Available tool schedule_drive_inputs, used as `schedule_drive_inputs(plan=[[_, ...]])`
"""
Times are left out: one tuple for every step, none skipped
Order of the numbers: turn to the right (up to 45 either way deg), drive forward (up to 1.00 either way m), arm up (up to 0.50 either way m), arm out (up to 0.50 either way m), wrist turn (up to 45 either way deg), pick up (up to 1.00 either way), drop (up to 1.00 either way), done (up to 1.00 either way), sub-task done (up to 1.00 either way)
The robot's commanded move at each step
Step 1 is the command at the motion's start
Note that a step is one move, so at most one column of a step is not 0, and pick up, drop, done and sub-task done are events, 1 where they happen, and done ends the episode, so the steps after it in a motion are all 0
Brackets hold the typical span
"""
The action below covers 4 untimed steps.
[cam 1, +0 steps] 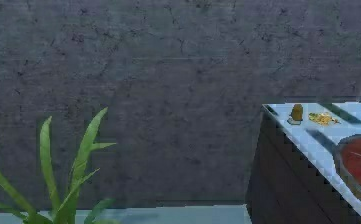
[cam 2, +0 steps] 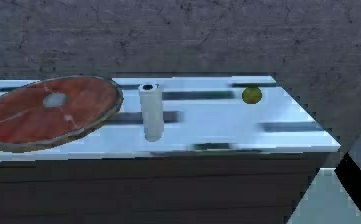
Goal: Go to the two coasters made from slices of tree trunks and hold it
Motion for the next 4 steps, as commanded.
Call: schedule_drive_inputs(plan=[[-45.0,0.0,0.0,0.0,0.0,0.0,0.0,0.0,0.0],[-12.0,0.0,0.0,0.0,0.0,0.0,0.0,0.0,0.0],[45.0,0.0,0.0,0.0,0.0,0.0,0.0,0.0,0.0],[33.0,0.0,0.0,0.0,0.0,0.0,0.0,0.0,0.0]])
